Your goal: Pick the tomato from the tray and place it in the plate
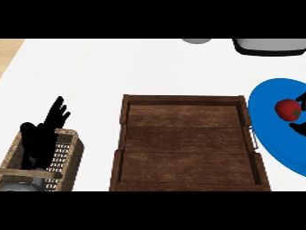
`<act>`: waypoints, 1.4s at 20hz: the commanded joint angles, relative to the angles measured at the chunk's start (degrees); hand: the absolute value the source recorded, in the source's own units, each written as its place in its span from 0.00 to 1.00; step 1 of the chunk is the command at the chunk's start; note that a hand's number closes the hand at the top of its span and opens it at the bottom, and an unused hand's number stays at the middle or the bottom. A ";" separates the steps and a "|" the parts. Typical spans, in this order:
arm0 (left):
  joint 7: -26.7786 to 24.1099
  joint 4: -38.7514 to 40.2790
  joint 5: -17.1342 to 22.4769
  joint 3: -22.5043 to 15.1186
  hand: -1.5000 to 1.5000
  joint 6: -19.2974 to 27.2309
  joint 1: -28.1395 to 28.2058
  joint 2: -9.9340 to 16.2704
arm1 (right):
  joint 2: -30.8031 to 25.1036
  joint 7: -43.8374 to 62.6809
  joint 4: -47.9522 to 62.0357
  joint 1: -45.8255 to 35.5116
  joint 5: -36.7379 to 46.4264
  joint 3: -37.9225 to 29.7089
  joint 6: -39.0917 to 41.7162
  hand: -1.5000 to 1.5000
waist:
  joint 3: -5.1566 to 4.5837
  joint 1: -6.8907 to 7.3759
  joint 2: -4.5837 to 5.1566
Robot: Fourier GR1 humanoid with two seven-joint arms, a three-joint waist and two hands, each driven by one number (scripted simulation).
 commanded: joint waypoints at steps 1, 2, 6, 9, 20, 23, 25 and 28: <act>0.67 5.27 0.37 -0.43 0.50 -0.15 -2.54 -3.21 | -2.97 -4.15 6.39 -2.82 -1.79 -0.80 6.72 0.00 | -0.86 -0.76 0.61; -0.39 4.24 -0.46 -1.51 0.50 0.27 0.20 -3.50 | -0.33 -8.74 8.45 -1.34 -0.84 0.32 3.33 0.00 | -0.83 -0.45 0.62; 1.82 1.96 -1.28 -1.18 0.50 1.32 -0.53 -2.79 | -0.11 -15.90 7.90 -2.34 -5.52 -2.86 4.90 0.00 | -0.83 -0.89 0.40; 2.60 1.99 0.44 -0.27 0.50 -0.06 -0.24 -1.31 | 0.75 -21.26 6.51 -4.58 -14.83 -9.69 7.29 0.00 | -0.79 -1.67 0.27; 0.91 4.28 -1.63 -2.16 0.50 1.54 -1.36 -4.40 | -3.53 -28.35 16.89 -2.62 -31.29 -22.94 21.80 0.00 | -0.83 -1.29 0.55; 2.14 4.58 -0.67 -0.59 0.50 0.09 -2.34 -3.07 | -2.90 -33.41 19.40 -0.94 -30.47 -22.44 22.06 0.00 | -0.82 -1.02 0.54; -2.87 6.22 -1.09 -1.39 0.50 0.08 0.27 -4.50 | -3.31 -36.74 20.97 -0.66 -30.22 -22.24 23.32 0.00 | -0.83 -0.83 0.58; 1.85 3.38 -0.89 0.38 0.50 0.00 -1.91 -2.72 | 0.13 -38.55 17.92 1.34 -30.15 -21.29 20.96 0.00 | -0.86 -1.23 0.36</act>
